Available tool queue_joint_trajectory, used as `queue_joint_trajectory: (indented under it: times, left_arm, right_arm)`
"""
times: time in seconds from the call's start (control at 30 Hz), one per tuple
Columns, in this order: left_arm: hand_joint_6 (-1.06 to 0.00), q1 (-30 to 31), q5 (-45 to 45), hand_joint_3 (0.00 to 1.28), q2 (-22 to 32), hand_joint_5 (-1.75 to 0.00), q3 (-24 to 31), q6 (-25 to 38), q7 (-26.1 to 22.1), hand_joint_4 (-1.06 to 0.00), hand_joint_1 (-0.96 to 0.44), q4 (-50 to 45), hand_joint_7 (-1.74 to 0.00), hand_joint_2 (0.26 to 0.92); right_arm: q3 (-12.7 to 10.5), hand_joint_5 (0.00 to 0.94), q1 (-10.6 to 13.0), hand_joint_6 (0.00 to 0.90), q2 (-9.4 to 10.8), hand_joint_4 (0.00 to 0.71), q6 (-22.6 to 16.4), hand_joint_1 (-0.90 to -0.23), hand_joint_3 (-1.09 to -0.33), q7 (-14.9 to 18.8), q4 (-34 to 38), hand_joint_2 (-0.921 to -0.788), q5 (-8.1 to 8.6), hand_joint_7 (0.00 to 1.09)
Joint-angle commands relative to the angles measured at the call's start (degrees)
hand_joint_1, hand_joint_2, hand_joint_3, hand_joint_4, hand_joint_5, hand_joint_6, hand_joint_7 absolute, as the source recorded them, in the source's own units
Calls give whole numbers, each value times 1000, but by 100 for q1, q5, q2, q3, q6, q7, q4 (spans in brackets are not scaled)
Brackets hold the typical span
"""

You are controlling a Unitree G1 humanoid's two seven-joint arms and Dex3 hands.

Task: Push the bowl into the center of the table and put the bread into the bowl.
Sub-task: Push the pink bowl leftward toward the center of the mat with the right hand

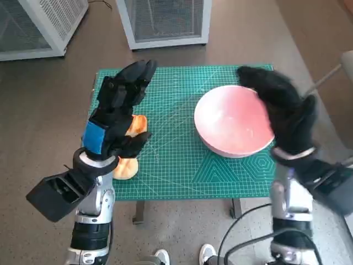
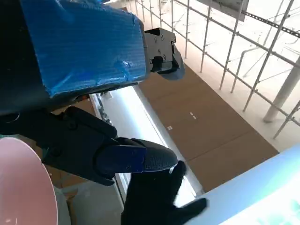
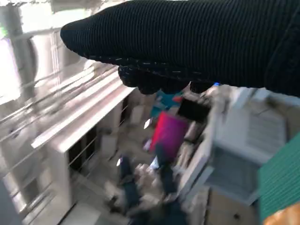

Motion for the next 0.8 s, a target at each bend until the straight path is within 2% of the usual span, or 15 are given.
queue_joint_trajectory:
  times: [0.03,0.13,0.27,0.43,0.63,0.8]
  left_arm:
    - [1,52,22,339,-3,-8,-7,-15,36,-224,-565,-80,-613,921]
    - [1,52,23,337,-2,-7,5,-43,32,-224,-568,-48,-612,921]
    - [1,55,24,335,-10,-8,7,-62,31,-224,-575,-39,-611,921]
    - [1,61,36,334,-27,-8,2,-80,45,-225,-579,-44,-611,921]
    - [1,57,43,333,-22,-7,13,-122,49,-225,-576,2,-609,921]
    - [1,46,25,334,-8,-7,27,-134,39,-225,-574,42,-610,921]
  right_arm:
    - [-327,0,-287,106,-161,348,-318,-386,-456,-271,904,-921,-149,663]
    - [-490,0,-504,117,-265,346,-493,-385,-474,-441,1480,-921,-209,623]
    - [-721,0,-816,124,-435,343,-631,-386,-484,-536,2316,-921,-172,608]
    - [-951,0,-1138,127,-632,340,-610,-386,-503,-685,3176,-921,-152,587]
    - [-1156,5,-1412,134,-778,349,-473,-379,-551,-892,3958,-921,-138,579]
    - [-1285,13,-1524,146,-799,368,-324,-370,-558,-1029,4476,-921,-141,579]
